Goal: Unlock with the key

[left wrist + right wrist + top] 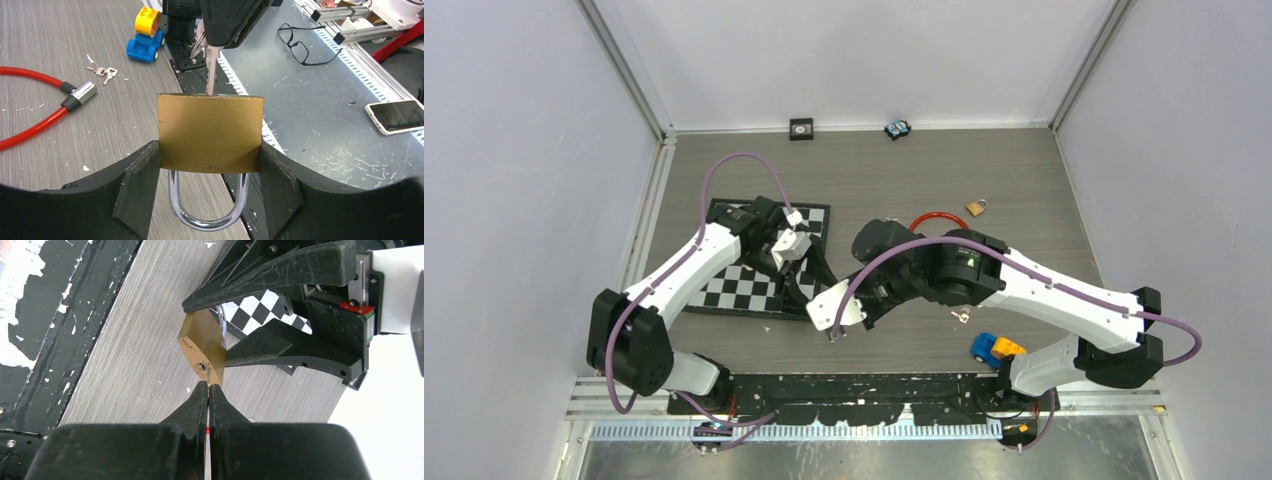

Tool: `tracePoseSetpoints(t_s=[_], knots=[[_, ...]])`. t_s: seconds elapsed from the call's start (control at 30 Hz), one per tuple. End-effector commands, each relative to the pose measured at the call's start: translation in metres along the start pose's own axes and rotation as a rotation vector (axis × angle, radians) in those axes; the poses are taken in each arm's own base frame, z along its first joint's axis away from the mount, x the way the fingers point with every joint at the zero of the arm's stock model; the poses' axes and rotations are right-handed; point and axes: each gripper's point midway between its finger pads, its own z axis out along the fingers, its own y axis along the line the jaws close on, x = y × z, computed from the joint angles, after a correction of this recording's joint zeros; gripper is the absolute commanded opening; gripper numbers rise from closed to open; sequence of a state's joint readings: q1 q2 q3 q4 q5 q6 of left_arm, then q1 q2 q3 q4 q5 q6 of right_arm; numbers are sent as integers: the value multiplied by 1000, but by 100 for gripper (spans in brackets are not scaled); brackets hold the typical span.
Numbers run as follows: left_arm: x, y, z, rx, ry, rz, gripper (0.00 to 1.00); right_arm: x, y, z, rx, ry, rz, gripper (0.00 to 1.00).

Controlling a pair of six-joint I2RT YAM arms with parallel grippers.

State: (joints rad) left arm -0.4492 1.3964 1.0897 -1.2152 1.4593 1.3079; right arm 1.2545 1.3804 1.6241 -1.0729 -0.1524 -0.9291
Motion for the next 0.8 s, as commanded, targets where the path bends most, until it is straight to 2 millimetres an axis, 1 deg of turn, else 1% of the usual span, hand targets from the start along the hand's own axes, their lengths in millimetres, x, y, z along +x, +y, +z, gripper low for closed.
tracePoseSetpoints(t_s=[0.0, 0.13, 0.17, 0.2, 0.3, 0.37, 0.4, 0.53, 0.7, 0.77], knots=[[-53, -12, 1, 45, -246, 38, 0, 4, -16, -12, 105, -10, 25, 1], [-51, -4, -3, 11, -238, 74, 0, 20, -30, -19, 187, -18, 110, 1], [-48, -5, -4, -3, -220, 71, 0, 24, -34, -22, 212, -25, 136, 1], [-48, -4, -4, -14, -202, 115, 0, 32, -36, -24, 229, -29, 177, 1], [-40, -2, -6, -25, -153, 140, 0, 45, -43, -29, 280, -74, 279, 1], [-40, -4, -7, -25, -126, 154, 0, 56, -45, -30, 299, -103, 364, 1], [-41, -2, -8, -27, -120, 183, 0, 60, -47, -30, 317, -116, 405, 1], [-49, 2, -9, -31, -123, 173, 0, 74, -58, -33, 364, -150, 536, 1], [-66, 8, -11, -29, -131, 110, 0, 74, -70, -46, 389, -166, 575, 1], [-80, 10, -12, -30, -143, 106, 0, 76, -75, -51, 399, -162, 575, 1]])
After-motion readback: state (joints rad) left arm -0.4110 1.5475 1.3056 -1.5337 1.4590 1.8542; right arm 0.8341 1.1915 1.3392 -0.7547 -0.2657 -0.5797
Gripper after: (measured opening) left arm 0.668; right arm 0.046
